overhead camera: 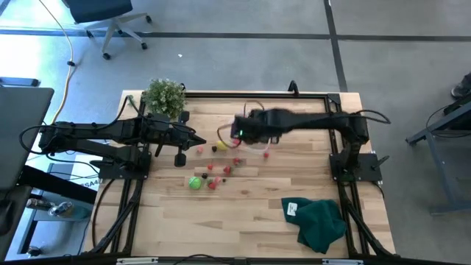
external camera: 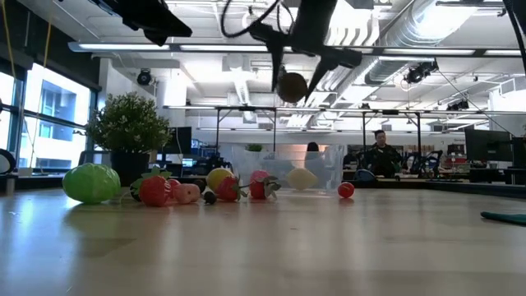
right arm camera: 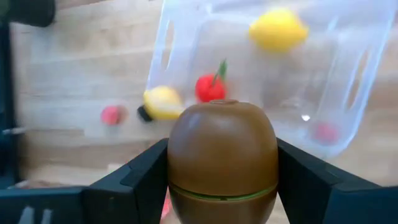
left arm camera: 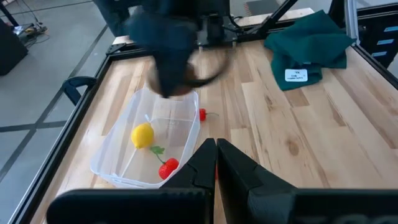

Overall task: Pick and placing Produce into tupperware
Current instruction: Put the brown kiwi into the transparent bin

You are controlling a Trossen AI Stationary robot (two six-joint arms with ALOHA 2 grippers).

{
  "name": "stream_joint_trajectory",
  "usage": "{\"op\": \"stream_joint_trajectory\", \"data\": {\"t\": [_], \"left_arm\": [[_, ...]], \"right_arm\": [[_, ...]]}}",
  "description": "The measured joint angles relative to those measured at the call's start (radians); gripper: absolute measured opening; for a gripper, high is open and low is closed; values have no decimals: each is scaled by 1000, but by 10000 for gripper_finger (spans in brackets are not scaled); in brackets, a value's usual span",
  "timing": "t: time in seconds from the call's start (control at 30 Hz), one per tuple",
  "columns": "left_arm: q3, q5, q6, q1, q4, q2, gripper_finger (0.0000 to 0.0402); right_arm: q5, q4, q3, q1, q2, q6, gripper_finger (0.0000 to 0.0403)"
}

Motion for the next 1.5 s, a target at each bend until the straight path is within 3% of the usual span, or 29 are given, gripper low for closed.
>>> {"op": "stream_joint_trajectory", "data": {"t": [0.27, 0.5, 1.0, 1.5], "left_arm": [[0, 0, 0, 0, 0, 0, 5], [0, 0, 0, 0, 1, 0, 5], [0, 0, 0, 0, 0, 0, 5], [0, 0, 0, 0, 0, 0, 5]], "right_arm": [[-142, -16, 0, -193, 25, -340, 229], [-207, -28, 0, -236, 115, -513, 229], [-295, 39, 0, -226, 281, -601, 229], [-329, 57, 0, -218, 321, -616, 229]]}}
